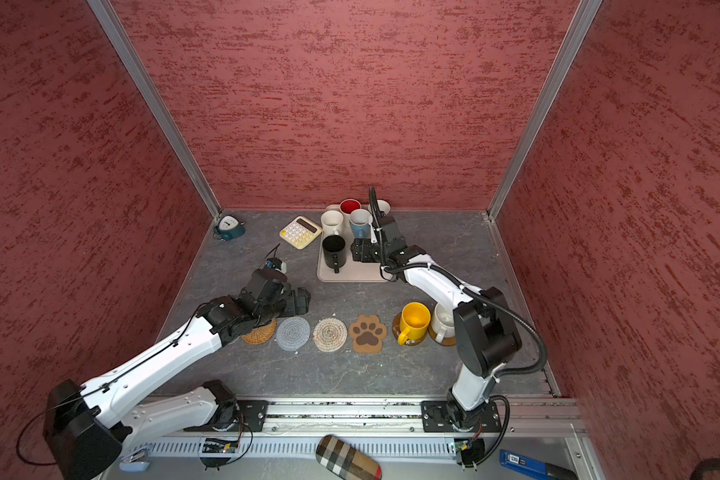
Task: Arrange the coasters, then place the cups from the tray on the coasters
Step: 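Close right gripper on the black mug rim while left gripper draws back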
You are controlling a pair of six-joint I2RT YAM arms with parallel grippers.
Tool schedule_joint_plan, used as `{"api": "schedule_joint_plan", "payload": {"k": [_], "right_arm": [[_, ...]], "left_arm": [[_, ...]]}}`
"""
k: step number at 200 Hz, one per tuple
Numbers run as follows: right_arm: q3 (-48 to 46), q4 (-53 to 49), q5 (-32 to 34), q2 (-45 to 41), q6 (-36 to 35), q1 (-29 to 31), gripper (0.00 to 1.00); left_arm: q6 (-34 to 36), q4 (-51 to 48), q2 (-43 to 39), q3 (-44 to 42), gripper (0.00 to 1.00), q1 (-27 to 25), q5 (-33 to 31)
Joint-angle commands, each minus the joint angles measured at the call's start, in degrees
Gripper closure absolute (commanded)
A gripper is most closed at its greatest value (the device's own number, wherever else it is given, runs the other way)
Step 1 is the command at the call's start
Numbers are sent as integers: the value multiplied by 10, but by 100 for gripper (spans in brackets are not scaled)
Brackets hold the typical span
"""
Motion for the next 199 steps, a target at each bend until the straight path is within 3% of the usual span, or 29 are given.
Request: {"api": "schedule_joint_plan", "payload": {"k": [1,59,106,155,199], "right_arm": [[43,-16,18,32,-19,15,17],[93,-32,7,106,-38,41,23],[147,-48,6,166,-36,49,26],[185,-56,0,213,-31,49,37],[223,-76,4,245,-30,50,38]], "left_arm": [[-17,26,-11,-30,1,25,34],[-34,83,-1,-105,0,72,76],[-35,100,5,-122,0,79,82],[-35,95,-15,-132,0,82,76],[-37,97,-19,-138,0,86,80]]}}
